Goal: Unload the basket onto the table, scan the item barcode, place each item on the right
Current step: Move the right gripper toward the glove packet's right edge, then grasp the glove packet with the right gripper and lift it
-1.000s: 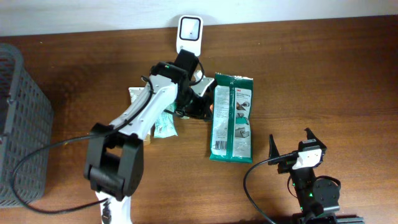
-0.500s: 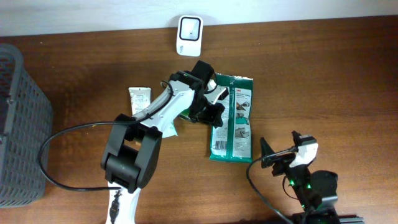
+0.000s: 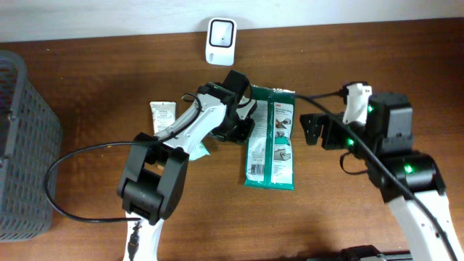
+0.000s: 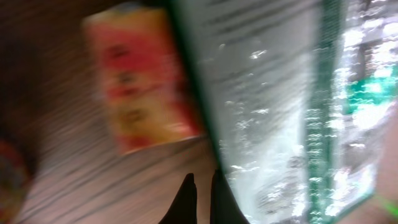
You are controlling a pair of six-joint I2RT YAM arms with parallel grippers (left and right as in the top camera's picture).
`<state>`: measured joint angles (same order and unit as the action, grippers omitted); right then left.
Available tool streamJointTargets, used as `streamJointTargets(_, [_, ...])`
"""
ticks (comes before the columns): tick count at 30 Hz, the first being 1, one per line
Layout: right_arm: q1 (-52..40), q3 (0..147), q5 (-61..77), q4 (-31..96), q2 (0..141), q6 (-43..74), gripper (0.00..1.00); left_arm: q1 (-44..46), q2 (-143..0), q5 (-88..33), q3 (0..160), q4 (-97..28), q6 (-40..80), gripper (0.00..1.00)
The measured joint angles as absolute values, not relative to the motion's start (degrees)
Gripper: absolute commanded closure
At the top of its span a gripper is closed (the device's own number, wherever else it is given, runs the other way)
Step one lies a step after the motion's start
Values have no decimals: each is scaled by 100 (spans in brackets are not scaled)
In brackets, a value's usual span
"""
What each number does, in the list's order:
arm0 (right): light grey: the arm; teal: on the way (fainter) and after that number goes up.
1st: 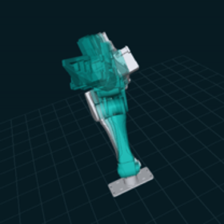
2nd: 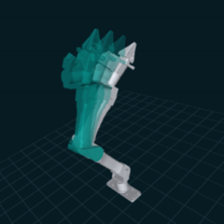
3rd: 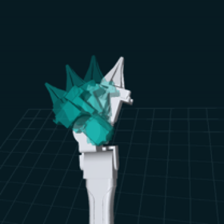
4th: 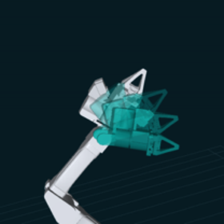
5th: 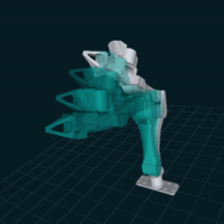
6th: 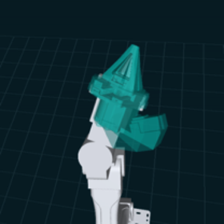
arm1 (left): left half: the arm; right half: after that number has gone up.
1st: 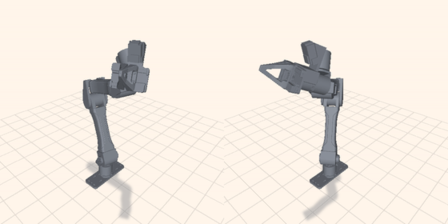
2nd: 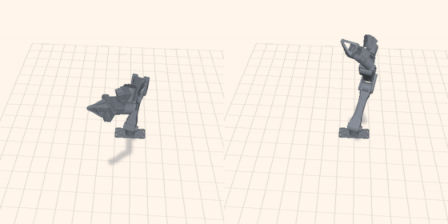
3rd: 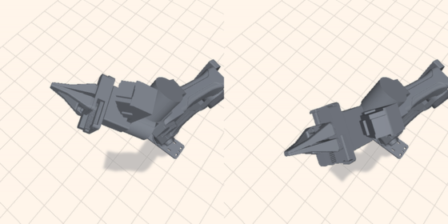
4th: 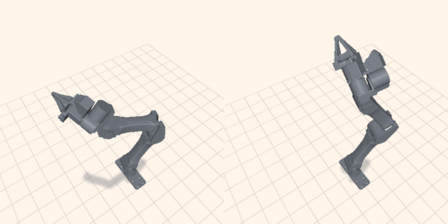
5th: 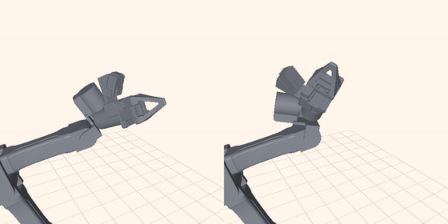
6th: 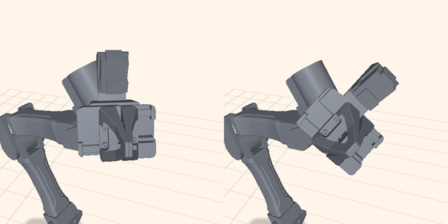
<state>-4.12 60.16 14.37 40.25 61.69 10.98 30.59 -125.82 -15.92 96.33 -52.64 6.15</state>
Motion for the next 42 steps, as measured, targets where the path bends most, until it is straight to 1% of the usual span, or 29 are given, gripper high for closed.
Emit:
streamJointTargets(6, [-412,6064,1450,4160,6663,1100,2,3059,-12582,-545,9832,-5502,631,100])
streamJointTargets(13, [-412,6064,1450,4160,6681,1103,2,3037,-12578,445,10036,-5457,631,100])
streamJointTargets(23, [-412,6064,1450,4160,6681,1100,2,2611,-12578,1122,10036,-5369,631,100])
streamJointTargets(25, [-412,6064,1450,4160,6681,1100,2,2596,-12578,1000,10038,-5369,631,100])
streamJointTargets(28, [-412,6064,1450,4160,6681,1100,2,2596,-12567,-38,10038,-5376,620,100])
streamJointTargets(31, [-412,6064,1450,4185,6696,1098,2,2602,-12549,-1374,10040,-5520,510,100])
streamJointTargets(33, [-412,6064,1450,4213,6803,1100,2,2628,-12538,-1850,10040,-5699,471,100])
streamJointTargets(38, [-412,6066,1450,4289,7153,1096,2,2764,-12497,-2329,9854,-5621,429,100])
streamJointTargets(42, [-412,6066,1452,4292,7288,1100,2,2998,-12495,-2425,9692,-5443,504,100])
